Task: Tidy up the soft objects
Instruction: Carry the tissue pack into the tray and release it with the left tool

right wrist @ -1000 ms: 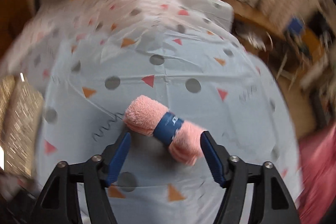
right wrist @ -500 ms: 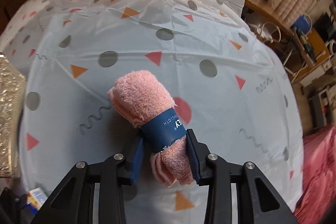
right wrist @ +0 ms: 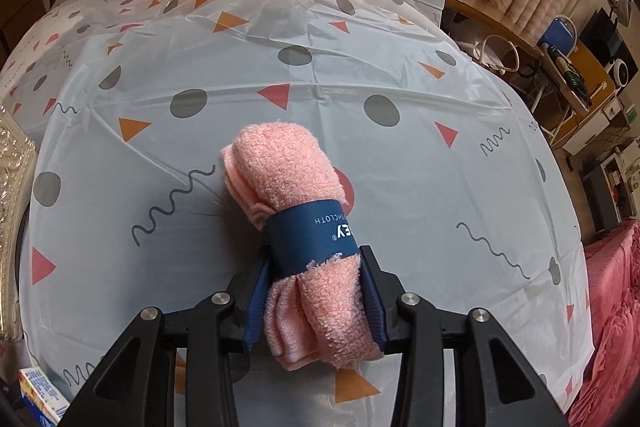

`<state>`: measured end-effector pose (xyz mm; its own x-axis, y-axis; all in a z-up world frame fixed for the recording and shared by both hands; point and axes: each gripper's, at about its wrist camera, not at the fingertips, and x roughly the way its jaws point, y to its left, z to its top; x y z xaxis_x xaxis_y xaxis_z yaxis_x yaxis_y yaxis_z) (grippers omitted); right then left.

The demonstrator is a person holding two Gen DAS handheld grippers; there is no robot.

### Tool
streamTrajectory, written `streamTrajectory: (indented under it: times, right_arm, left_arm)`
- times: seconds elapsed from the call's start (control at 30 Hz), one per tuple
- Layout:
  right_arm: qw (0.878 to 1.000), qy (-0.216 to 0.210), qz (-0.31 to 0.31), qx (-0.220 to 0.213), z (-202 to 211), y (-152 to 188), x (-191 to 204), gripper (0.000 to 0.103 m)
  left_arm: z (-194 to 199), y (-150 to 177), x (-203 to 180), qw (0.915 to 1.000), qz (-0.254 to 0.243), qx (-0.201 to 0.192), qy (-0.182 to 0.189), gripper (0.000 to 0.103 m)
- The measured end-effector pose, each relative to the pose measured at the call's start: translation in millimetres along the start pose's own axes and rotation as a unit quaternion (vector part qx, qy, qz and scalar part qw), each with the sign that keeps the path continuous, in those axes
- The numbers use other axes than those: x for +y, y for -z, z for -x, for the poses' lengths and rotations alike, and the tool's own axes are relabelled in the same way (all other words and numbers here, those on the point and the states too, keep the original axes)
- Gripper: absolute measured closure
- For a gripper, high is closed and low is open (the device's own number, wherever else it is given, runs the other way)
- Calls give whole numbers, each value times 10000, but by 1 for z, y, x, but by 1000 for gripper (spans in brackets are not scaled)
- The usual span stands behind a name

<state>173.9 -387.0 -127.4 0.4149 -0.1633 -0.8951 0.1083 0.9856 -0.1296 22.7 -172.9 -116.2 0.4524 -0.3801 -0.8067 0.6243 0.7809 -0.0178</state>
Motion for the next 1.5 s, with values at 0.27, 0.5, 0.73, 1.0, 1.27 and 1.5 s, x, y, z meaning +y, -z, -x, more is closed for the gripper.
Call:
streamTrajectory:
  times: [0.27, 0.5, 0.73, 1.0, 1.27, 1.5]
  right_arm:
    - [10000, 24, 17, 35, 0, 0, 1, 66]
    - [9996, -157, -219, 85, 0, 2, -6, 64]
    - [9999, 73, 135, -19, 2, 4, 5, 63]
    - [9989, 272, 354, -109, 3, 6, 12, 63]
    - [9956, 523, 719, -301, 4, 10, 22, 64]
    - [9928, 638, 929, -397, 5, 12, 28, 66]
  left_arm:
    - [28, -16, 1, 9996, 90, -278, -64, 30]
    - [62, -54, 12, 9973, 285, -675, -88, 30]
    - [97, -92, 39, 9905, 634, -1158, -393, 30]
    - [131, -105, 70, 9799, 910, -1608, -755, 30]
    - [153, -96, 82, 9748, 1106, -1777, -766, 30]
    - [173, -76, 100, 9706, 1326, -1825, -834, 30]
